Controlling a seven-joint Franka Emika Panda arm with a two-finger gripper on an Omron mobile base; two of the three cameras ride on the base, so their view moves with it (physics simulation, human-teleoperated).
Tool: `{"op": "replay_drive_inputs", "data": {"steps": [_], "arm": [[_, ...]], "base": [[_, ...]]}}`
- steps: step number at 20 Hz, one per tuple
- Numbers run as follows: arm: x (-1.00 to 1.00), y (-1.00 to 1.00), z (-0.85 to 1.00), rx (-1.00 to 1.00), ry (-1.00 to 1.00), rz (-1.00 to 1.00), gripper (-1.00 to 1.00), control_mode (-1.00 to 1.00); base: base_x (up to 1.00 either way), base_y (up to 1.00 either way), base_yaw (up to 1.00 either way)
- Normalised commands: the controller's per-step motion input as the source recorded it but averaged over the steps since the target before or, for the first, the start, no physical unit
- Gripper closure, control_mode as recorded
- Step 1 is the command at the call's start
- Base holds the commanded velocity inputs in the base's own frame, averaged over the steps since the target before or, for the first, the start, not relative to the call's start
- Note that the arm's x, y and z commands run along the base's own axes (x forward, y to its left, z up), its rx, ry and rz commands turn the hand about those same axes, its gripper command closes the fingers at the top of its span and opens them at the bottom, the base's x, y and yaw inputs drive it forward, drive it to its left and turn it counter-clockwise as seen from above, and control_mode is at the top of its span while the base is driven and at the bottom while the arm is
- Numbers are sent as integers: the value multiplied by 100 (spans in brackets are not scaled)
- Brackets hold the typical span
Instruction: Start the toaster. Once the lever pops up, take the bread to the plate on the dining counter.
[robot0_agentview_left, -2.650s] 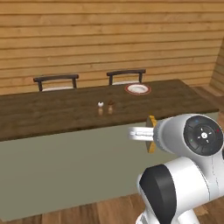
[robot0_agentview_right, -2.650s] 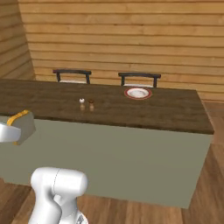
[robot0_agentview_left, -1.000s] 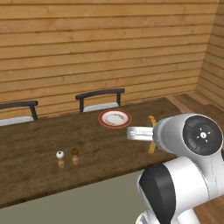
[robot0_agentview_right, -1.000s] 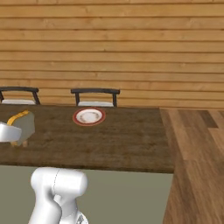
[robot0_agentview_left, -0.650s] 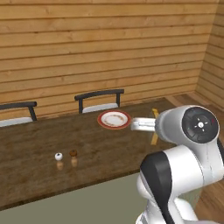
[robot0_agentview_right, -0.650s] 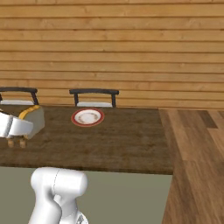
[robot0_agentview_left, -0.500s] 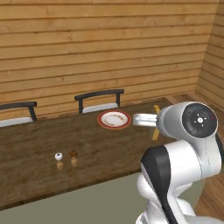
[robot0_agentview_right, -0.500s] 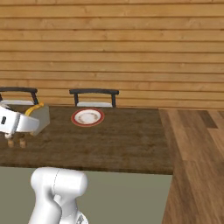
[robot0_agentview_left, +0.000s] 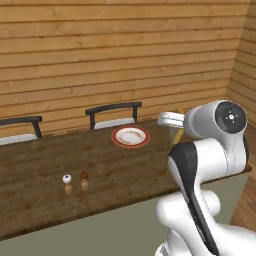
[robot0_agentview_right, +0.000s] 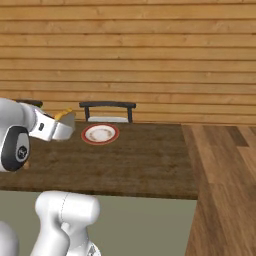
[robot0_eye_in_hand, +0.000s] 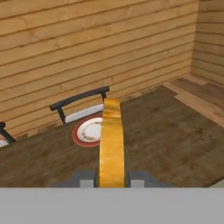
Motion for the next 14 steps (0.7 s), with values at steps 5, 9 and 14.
{"op": "replay_drive_inputs", "data": {"steps": [5, 9, 14], "arm": [[74, -33, 0, 20, 1, 0, 100, -100], [55, -40, 0, 30, 12, 12, 100, -100], [45, -18, 0, 28, 12, 21, 100, -100]], "base": [[0, 0, 0], [0, 0, 0], [0, 0, 0]]}}
